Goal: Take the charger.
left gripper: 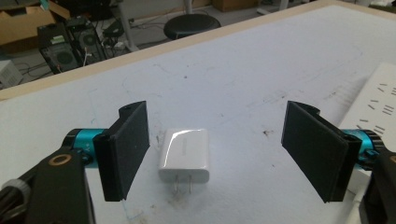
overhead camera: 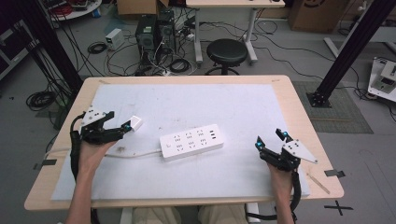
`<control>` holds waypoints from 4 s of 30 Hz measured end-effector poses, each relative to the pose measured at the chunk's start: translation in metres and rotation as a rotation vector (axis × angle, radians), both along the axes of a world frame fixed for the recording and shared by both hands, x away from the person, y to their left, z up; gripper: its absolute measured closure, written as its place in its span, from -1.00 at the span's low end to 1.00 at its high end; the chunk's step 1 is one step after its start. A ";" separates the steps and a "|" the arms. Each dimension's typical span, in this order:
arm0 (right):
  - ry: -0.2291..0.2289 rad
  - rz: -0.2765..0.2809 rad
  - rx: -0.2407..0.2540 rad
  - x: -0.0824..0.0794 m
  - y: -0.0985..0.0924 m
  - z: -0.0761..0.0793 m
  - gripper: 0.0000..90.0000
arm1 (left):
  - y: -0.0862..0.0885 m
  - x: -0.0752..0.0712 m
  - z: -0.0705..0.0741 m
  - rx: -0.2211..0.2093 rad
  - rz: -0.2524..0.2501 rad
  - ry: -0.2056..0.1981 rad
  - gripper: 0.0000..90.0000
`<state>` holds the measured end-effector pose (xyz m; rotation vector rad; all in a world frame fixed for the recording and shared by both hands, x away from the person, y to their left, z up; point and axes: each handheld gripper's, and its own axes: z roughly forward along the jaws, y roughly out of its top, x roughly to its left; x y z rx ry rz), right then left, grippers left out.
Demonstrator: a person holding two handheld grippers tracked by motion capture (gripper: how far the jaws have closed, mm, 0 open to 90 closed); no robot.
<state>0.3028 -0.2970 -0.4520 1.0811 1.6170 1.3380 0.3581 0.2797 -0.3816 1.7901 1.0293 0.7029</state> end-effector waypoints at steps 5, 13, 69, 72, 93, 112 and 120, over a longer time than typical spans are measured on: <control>0.003 -0.002 0.001 0.000 0.000 0.000 -0.54 | -0.005 0.017 -0.001 0.030 0.007 0.051 -0.48; 0.003 0.001 -0.012 0.000 0.001 0.000 -0.54 | -0.012 0.043 -0.030 0.112 0.023 0.196 -0.47; 0.017 -0.017 -0.059 0.001 0.007 0.001 -0.54 | -0.013 0.071 -0.063 0.144 0.029 0.316 -0.20; 0.015 -0.017 -0.064 0.001 0.007 0.001 -0.54 | -0.014 0.071 -0.064 0.142 0.030 0.314 -0.20; 0.021 -0.021 -0.057 0.001 0.007 0.001 -0.54 | -0.017 0.068 -0.061 0.173 0.010 0.310 -0.06; 0.046 -0.034 -0.057 0.004 0.007 0.001 -0.54 | -0.038 0.015 -0.015 0.144 -0.071 0.170 -0.06; 0.045 -0.034 -0.062 0.004 0.007 0.001 -0.54 | -0.053 -0.012 0.003 0.135 -0.109 0.097 -0.06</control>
